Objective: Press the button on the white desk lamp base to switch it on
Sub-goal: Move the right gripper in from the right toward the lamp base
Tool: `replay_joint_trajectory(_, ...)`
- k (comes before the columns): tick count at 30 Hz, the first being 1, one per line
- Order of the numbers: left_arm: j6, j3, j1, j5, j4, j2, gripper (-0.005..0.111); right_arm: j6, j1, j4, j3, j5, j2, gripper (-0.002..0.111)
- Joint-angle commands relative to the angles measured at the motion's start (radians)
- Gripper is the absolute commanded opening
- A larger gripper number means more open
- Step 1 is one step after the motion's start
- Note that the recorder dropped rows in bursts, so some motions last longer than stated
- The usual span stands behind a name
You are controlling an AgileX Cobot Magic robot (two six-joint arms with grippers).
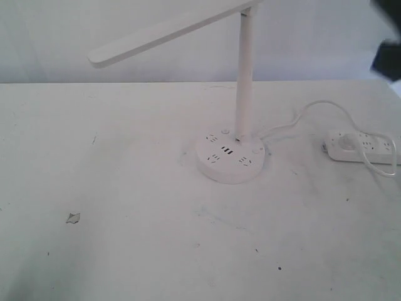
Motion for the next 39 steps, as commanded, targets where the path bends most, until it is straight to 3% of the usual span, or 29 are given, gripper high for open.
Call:
replay_joint_trajectory(1, -0.003, 0.003, -0.009, 0.001, -0.006, -0.004, 0.000, 0.666, 0.027, -0.546, -0.012, -0.082, 0.074, 0.000)
replay_joint_trajectory(4, -0.003, 0.003, -0.009, 0.001, -0.006, -0.004, 0.000, 0.667, 0.050, -0.546, -0.002, -0.256, 0.105, 0.000)
replay_joint_trajectory(6, -0.003, 0.003, -0.009, 0.001, -0.006, -0.004, 0.000, 0.636, 0.078, -0.546, -0.013, -0.230, 0.108, 0.000)
replay_joint_trajectory(8, -0.003, 0.003, -0.009, 0.001, -0.006, -0.004, 0.000, 0.545, 0.095, -0.546, -0.056, -0.078, 0.108, 0.000)
replay_joint_trajectory(10, -0.003, 0.003, -0.009, 0.001, -0.006, -0.004, 0.000, 0.435, 0.107, -0.546, -0.134, 0.301, 0.121, 0.000)
replay_joint_trajectory(12, -0.003, 0.003, -0.009, 0.001, -0.006, -0.004, 0.000, 0.306, 0.109, -0.546, -0.200, 0.553, 0.171, 0.000)
replay_joint_trajectory(13, -0.003, 0.003, -0.009, 0.001, -0.006, -0.004, 0.000, 0.254, 0.109, -0.546, -0.222, 0.589, 0.192, 0.000)
replay_joint_trajectory(17, -0.003, 0.003, -0.009, 0.001, -0.006, -0.004, 0.000, 0.240, 0.109, -0.498, -0.386, 0.507, 0.367, 0.000)
replay_joint_trajectory(22, -0.003, 0.003, -0.009, 0.001, -0.006, -0.004, 0.000, 0.240, 0.109, -0.407, -0.432, 0.535, 0.537, 0.000)
replay_joint_trajectory(26, -0.003, 0.003, -0.009, 0.001, -0.006, -0.004, 0.000, 0.167, 0.124, -0.224, -0.353, 0.575, 0.590, 0.000)
replay_joint_trajectory(29, -0.003, 0.003, -0.009, 0.001, -0.006, -0.004, 0.000, 0.010, 0.157, -0.055, -0.296, 0.703, 0.583, 0.000)
replay_joint_trajectory(33, -0.003, 0.003, -0.009, 0.001, -0.006, -0.004, 0.000, -0.477, 0.215, 0.444, -0.286, 0.972, 0.583, 0.000)
replay_joint_trajectory(36, -0.003, 0.003, -0.009, 0.001, -0.006, -0.004, 0.000, -0.727, 0.222, 0.803, -0.286, 1.098, 0.583, 0.000)
replay_joint_trajectory(39, -0.003, 0.003, -0.009, 0.001, -0.006, -0.004, 0.000, -0.899, 0.224, 1.046, -0.280, 1.177, 0.583, 0.000)
